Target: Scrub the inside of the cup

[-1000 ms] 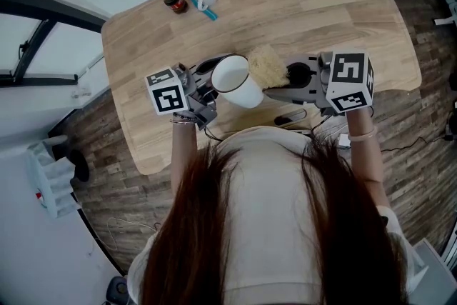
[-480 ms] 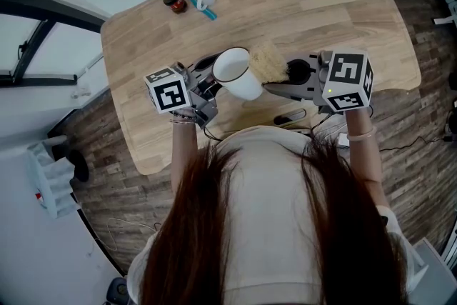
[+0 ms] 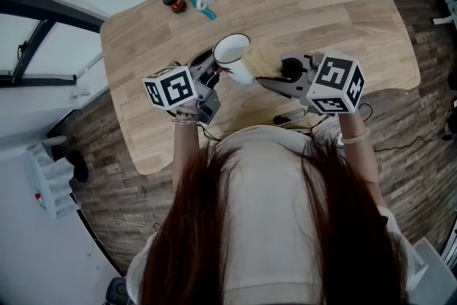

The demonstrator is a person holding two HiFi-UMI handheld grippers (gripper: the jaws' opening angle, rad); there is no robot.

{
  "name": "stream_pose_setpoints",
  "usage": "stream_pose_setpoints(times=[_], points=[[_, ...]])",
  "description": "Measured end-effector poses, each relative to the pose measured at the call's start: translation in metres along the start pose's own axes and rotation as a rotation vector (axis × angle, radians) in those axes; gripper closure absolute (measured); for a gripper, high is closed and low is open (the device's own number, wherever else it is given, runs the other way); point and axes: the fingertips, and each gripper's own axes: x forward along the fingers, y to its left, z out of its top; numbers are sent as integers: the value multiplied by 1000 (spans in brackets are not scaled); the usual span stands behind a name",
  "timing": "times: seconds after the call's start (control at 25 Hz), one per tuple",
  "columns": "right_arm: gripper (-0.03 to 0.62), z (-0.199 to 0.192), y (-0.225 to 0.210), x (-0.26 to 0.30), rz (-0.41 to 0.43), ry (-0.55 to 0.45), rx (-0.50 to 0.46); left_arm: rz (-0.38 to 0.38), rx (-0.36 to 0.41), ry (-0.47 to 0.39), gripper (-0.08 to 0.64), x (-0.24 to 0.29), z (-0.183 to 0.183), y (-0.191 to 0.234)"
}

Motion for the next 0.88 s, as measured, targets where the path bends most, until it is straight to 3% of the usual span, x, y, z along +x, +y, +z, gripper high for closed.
stream_pose_setpoints(times=[0.28, 0.48, 0.68, 0.88], points=[[521, -5, -17, 14, -193, 27, -16, 135, -5, -29, 537, -5, 4, 19], [522, -8, -35, 23, -373, 79, -96, 290, 4, -67, 537, -9, 15, 30], [522, -13, -42, 32, -457, 143, -143, 381, 14, -82, 535, -13, 16, 36], [522, -15, -48, 35, -519, 169, -151, 405, 10, -90, 535, -12, 11, 38]])
